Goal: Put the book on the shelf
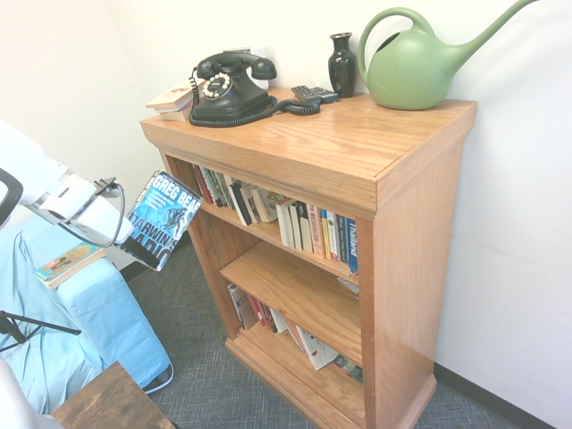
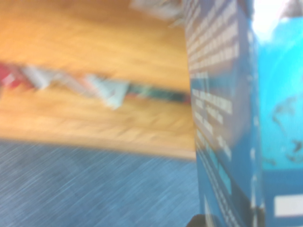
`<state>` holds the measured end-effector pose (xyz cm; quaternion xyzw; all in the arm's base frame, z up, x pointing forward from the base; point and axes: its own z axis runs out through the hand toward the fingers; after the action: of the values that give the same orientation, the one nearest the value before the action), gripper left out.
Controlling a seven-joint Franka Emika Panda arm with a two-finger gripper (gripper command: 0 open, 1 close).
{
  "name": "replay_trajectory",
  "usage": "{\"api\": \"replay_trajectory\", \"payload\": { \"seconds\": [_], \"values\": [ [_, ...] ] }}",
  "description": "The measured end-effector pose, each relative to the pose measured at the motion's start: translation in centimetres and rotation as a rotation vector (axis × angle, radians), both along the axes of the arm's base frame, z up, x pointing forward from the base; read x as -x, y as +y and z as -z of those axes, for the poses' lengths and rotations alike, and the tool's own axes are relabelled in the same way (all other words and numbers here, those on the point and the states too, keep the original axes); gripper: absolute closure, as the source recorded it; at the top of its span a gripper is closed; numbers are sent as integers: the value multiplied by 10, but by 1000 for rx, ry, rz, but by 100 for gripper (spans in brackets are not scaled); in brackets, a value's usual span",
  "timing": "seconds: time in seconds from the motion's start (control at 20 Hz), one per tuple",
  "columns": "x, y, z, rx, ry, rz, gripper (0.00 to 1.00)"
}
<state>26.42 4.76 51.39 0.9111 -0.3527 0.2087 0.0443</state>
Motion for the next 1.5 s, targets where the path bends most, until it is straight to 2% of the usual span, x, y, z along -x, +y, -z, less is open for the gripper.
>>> {"api": "replay_trajectory", "payload": {
  "seconds": [0.3,0.55,0.95,1.25,1.5],
  "values": [
    [-44,-13,29,-36,-11,15,100],
    [-84,-22,63,-53,-7,-9,100],
    [-139,-18,70,-60,-28,-55,100],
    [-190,-11,73,-100,3,-59,100],
    [-217,-8,81,-127,32,-44,100]
  ]
}}
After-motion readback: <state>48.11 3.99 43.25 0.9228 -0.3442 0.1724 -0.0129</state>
